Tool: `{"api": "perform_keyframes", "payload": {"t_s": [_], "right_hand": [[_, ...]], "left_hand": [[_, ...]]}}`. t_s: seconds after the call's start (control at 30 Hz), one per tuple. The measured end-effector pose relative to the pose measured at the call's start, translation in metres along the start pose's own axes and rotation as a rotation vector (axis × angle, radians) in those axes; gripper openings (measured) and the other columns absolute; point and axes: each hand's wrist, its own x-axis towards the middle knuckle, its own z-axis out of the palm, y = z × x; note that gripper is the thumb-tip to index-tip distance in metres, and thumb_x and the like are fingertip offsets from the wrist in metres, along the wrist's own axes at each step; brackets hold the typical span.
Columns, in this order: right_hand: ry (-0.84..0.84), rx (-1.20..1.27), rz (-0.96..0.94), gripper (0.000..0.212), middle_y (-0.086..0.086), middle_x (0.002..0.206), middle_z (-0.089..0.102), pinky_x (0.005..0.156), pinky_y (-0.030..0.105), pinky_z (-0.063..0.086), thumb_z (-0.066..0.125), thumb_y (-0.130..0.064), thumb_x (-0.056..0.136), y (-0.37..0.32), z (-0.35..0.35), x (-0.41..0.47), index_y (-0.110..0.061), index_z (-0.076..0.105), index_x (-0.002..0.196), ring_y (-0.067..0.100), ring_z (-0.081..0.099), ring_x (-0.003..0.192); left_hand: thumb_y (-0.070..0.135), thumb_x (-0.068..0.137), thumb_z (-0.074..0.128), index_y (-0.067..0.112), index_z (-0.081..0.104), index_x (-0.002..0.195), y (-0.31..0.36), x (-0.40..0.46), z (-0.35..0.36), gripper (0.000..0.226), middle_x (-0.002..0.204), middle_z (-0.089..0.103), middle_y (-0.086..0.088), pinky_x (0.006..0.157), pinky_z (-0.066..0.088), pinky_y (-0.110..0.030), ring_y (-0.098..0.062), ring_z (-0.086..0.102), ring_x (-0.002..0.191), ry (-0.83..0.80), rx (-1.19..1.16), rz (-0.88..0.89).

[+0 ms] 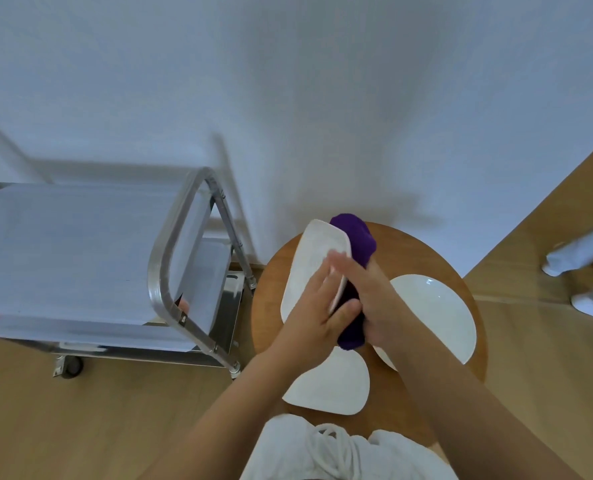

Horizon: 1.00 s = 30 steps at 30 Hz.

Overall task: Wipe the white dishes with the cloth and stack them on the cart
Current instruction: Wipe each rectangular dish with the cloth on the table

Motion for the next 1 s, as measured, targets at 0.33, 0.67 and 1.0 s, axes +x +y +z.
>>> {"api": "perform_keyframes", "payload": {"t_s": [0.33,0.67,1.0], "right_hand": [[0.15,-0.067,0.01,0.017,-0.001,0.083,0.073,0.051,0.029,0.054,0.058,-0.015,0.088,-0.002,-0.047,0.014,-0.028,0.059,0.099,0.019,0.07,0.072],[0.194,-0.573,0.015,0.008,-0.004,0.081,0.065,0.056,0.025,0.045,0.064,-0.034,0.086,-0.001,-0.053,0.022,-0.03,0.058,0.087,0.014,0.062,0.075],[0.466,-0.646,-0.408,0.034,0.004,0.103,0.061,0.083,0.04,0.05,0.038,-0.046,0.094,0.035,-0.009,0.018,-0.018,0.05,0.109,0.023,0.058,0.098]], "left_hand": [[0.039,0.09,0.06,0.024,0.034,0.145,-0.025,-0.007,-0.056,0.062,0.142,0.038,0.006,0.103,0.031,-0.031,-0.014,0.035,0.129,0.689,0.189,-0.248],[0.03,0.083,0.058,0.012,0.058,0.125,-0.031,-0.007,-0.086,0.046,0.11,0.07,-0.013,0.074,0.06,-0.047,-0.031,0.069,0.094,0.397,-1.284,-0.47],[0.048,0.081,0.053,0.02,0.059,0.117,-0.013,-0.003,-0.05,0.046,0.098,0.075,-0.005,0.058,0.058,-0.032,-0.02,0.073,0.084,0.357,-1.182,-0.382]]}}
